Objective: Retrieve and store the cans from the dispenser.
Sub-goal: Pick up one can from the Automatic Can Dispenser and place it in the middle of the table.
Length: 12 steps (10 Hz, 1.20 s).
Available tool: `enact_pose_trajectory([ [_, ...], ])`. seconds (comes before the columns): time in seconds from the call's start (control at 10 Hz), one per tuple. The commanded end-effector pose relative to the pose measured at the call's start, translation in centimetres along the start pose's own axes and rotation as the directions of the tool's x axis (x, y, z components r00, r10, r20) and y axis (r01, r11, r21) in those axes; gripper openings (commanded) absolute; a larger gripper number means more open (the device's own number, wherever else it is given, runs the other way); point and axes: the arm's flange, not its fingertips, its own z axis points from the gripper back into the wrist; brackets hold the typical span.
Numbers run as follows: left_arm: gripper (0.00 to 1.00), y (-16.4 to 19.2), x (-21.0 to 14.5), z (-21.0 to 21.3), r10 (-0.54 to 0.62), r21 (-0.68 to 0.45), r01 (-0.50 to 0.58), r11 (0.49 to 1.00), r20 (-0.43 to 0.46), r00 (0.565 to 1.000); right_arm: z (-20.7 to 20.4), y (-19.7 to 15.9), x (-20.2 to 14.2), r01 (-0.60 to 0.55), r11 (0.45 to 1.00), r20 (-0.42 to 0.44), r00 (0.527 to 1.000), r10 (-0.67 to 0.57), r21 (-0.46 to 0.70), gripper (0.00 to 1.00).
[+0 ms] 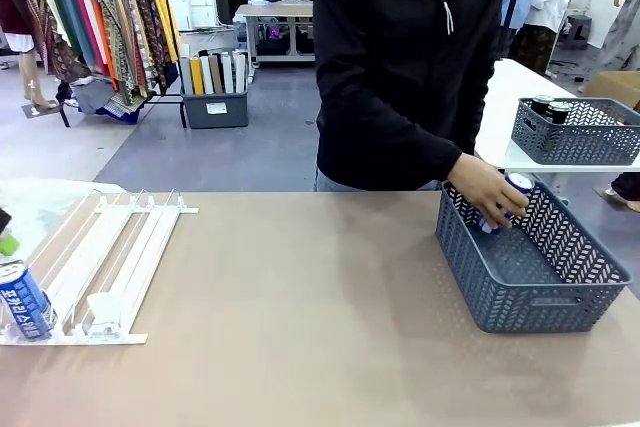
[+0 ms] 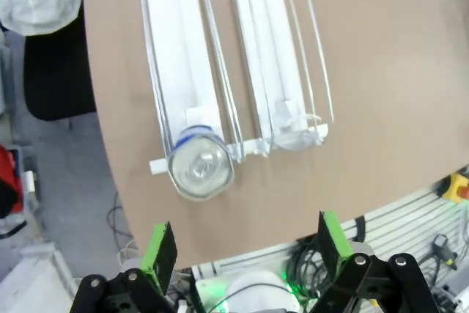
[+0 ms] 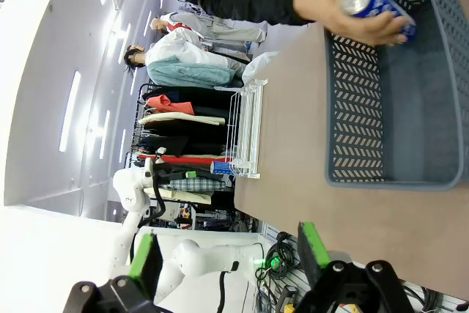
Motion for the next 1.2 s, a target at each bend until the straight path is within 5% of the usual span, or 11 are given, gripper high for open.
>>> enact_pose_trajectory([
  [0.0,1.0,-0.5,-0.3,-2.8,0.075,0.079,-0.079,0.994,0.052,0.996,0.1,0.2,0.1,-0.012,1.0,0.007,1.0,0.012,0.014,1.0],
  [0.3,1.0,-0.2,0.5,-6.1,0.111,0.179,-0.112,0.977,0.016,0.994,0.1,0.2,0.1,-0.012,1.0,0.007,1.0,0.012,0.014,1.0],
  [1.1,1.0,1.4,-0.8,-11.3,0.151,0.188,-0.118,0.975,-0.168,0.974,0.1,0.2,0.1,-0.012,1.0,0.007,1.0,0.012,0.014,1.0],
])
